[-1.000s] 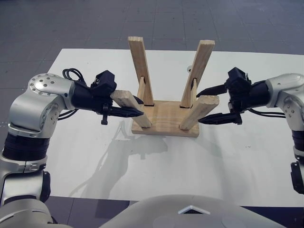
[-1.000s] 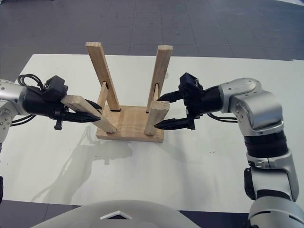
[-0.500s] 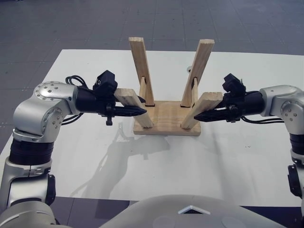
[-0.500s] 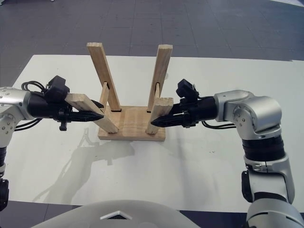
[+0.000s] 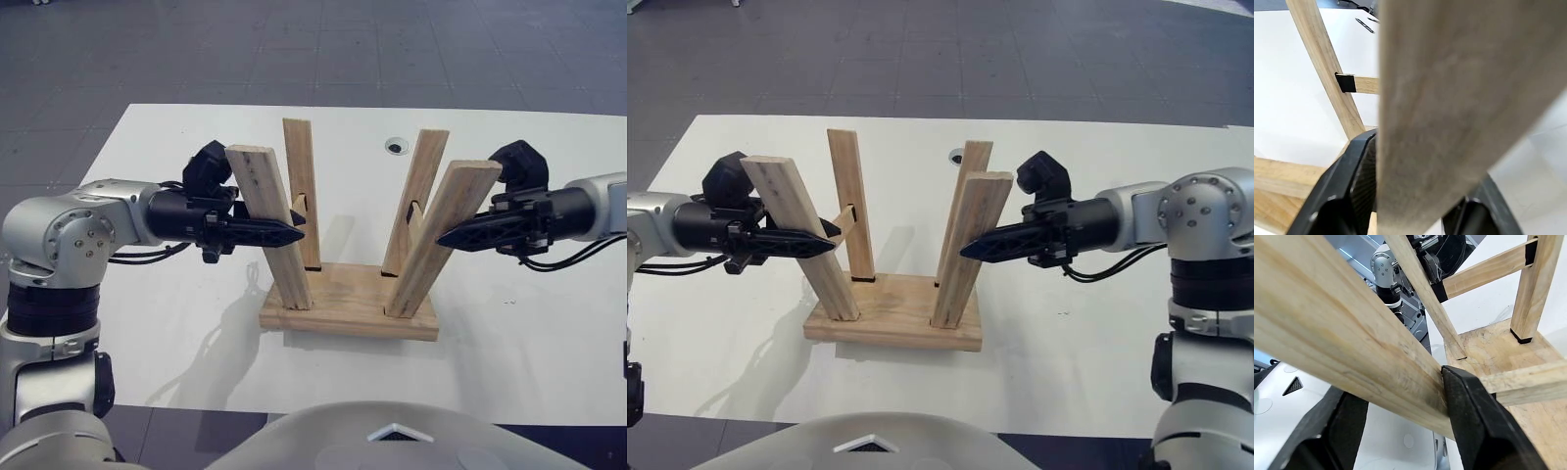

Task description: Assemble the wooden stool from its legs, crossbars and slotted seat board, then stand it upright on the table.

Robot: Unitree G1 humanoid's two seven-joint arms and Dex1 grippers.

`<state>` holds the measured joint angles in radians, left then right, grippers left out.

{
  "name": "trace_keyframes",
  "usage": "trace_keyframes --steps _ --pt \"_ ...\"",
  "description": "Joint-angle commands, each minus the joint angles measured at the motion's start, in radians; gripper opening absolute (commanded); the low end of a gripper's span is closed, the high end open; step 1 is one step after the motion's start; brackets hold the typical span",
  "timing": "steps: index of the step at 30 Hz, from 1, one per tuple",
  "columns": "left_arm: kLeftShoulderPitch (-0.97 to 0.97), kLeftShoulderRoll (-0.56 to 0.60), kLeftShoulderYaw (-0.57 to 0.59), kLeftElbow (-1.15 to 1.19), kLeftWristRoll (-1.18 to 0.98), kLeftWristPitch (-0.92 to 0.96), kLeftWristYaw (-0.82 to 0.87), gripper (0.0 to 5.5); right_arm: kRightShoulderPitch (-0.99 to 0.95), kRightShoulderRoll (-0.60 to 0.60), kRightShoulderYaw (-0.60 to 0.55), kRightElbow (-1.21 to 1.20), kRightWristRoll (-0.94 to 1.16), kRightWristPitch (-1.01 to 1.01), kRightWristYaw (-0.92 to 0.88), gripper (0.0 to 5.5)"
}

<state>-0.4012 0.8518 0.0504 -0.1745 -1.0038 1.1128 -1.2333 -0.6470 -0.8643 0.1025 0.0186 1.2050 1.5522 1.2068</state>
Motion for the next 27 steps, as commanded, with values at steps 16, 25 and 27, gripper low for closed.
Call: trace_keyframes --steps 16,25,27 --pt "-0.131 -0.117 0.16 0.276 -0.106 0.216 0.239 3.41 -0.219 0.124 0.147 0.506 -0.224 -0.058 0.051 4.05" --pt "-0.128 -0.101 0.16 0.433 0.028 0.101 0.27 3.45 -0.231 0.129 0.153 0.566 -0.368 -0.143 0.161 5.48" --pt "-0.141 -0.089 0.142 0.517 0.093 0.044 0.241 3.45 -0.214 0.124 0.15 0.538 -0.38 -0.152 0.172 5.48"
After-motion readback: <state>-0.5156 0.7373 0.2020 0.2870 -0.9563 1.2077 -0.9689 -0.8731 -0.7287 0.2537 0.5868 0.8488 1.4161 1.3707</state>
